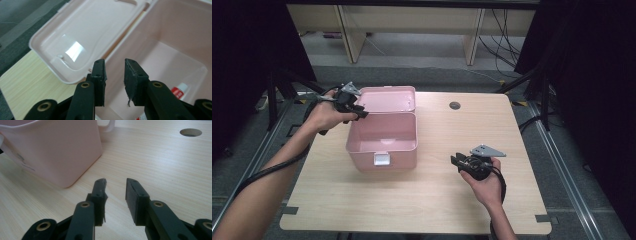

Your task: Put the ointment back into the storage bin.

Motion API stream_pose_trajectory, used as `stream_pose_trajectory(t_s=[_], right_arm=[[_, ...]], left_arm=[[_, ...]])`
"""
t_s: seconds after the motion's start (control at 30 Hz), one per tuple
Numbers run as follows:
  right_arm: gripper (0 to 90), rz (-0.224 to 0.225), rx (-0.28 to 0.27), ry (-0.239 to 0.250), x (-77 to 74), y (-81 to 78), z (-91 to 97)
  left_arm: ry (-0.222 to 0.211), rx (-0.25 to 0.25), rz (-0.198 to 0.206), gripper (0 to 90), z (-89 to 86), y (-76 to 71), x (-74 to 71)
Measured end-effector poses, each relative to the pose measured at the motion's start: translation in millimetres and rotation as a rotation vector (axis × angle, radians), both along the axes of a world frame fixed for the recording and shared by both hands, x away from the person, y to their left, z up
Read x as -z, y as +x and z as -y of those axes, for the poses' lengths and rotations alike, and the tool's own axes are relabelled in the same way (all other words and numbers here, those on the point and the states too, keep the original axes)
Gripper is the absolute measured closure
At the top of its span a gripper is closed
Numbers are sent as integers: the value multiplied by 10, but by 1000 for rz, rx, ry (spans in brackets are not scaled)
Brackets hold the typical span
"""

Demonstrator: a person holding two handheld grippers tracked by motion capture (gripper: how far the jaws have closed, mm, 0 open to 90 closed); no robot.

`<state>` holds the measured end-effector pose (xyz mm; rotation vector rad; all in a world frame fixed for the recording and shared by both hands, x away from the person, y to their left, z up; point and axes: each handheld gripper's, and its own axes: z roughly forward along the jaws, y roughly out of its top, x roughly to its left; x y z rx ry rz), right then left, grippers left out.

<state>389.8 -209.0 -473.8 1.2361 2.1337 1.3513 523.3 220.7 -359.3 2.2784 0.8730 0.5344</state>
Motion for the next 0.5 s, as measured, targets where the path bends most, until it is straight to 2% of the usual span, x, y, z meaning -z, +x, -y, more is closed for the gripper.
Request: stream_pose_trajectory(t_s=[0.1,0.23,0.27,0.3,0.33,0.37,0.5], right_arm=[[693,-4,14,15,8,0,-2],[681,13,13,10,15,3,29],[679,-3,23,35,23,-8,18],[676,-9,22,15,15,-16,31],[673,11,27,34,36,-11,27],[670,-4,22,36,43,-15,26],[663,6,27,23,45,-17,46]], left_arm=[[-22,-40,15,674,-30,26,-11],[-42,-80,39,641,-82,61,-34],[-41,-84,42,639,-100,74,-43],[-49,-102,47,636,-110,80,-45],[-57,-119,53,629,-121,93,-45],[-64,-128,53,619,-127,99,-43],[-62,-157,67,576,-146,129,-28]])
